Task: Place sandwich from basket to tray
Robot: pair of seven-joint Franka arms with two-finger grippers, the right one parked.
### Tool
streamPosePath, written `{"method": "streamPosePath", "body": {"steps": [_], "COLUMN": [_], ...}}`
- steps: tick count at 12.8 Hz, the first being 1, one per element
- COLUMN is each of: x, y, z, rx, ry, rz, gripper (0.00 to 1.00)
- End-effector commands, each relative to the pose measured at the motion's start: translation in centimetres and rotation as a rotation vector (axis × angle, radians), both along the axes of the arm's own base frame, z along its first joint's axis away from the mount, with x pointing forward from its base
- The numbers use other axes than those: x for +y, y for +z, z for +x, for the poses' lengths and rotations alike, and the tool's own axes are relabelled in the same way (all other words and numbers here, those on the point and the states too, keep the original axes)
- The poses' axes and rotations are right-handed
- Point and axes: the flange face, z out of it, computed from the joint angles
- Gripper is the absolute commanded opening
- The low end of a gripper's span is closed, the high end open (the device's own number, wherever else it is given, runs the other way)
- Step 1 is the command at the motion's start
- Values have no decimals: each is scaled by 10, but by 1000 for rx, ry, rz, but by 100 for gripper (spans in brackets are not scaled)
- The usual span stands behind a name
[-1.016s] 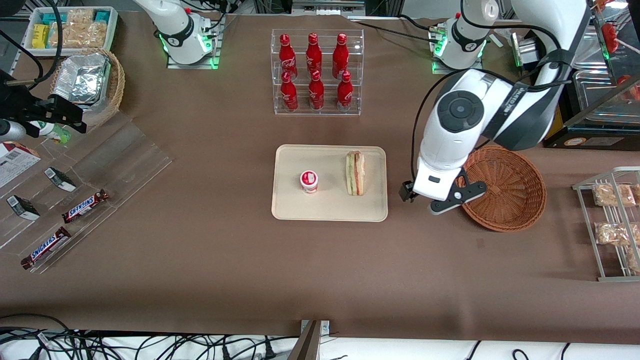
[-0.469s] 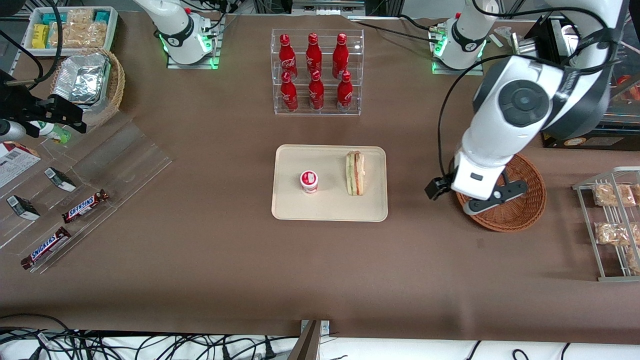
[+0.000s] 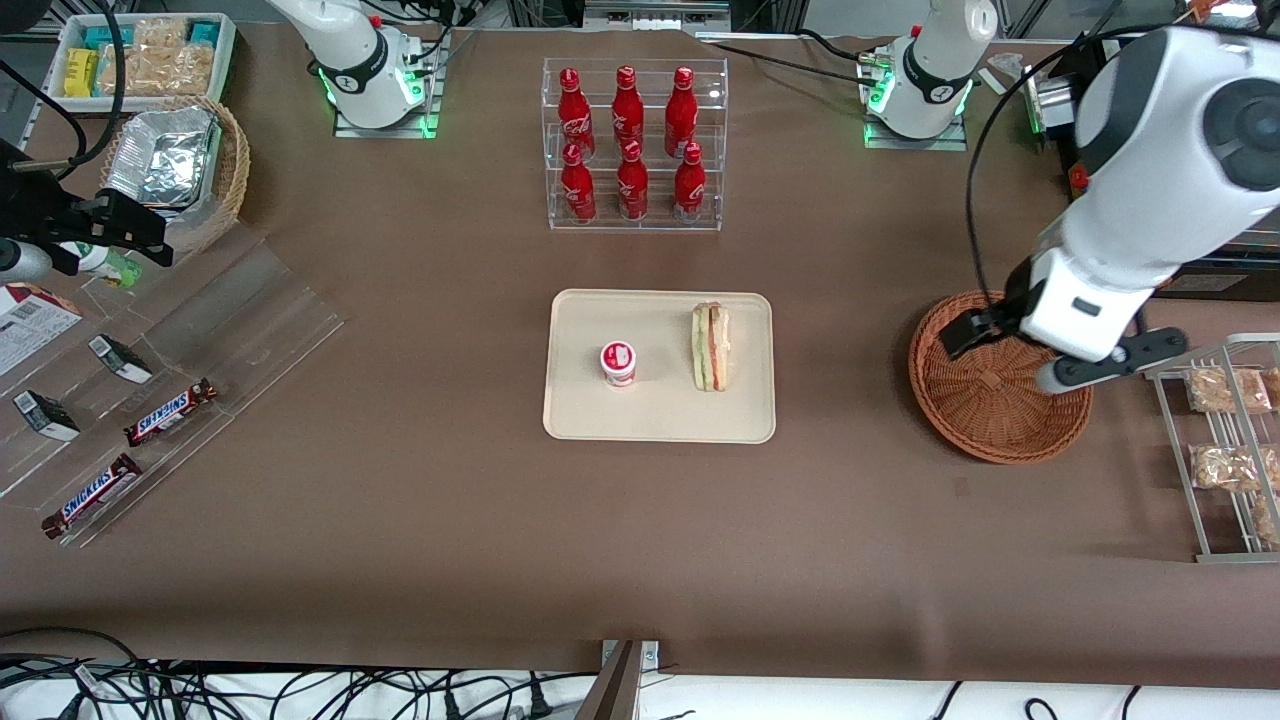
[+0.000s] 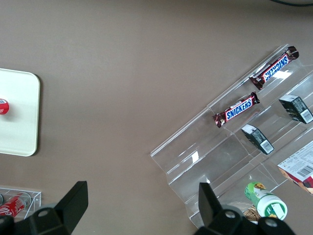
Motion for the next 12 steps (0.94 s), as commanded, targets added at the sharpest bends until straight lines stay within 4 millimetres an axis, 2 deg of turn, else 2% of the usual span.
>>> {"method": "streamPosePath", "body": {"steps": [1, 4, 9, 12], "x": [27, 45, 57, 63], "y": [23, 41, 52, 52], "z": [-23, -37, -43, -44], "rx": [34, 57, 53, 59], "ry": [-94, -218, -394, -418], "rz": [-29, -47, -52, -52], "gripper": [100, 100, 100, 100]}}
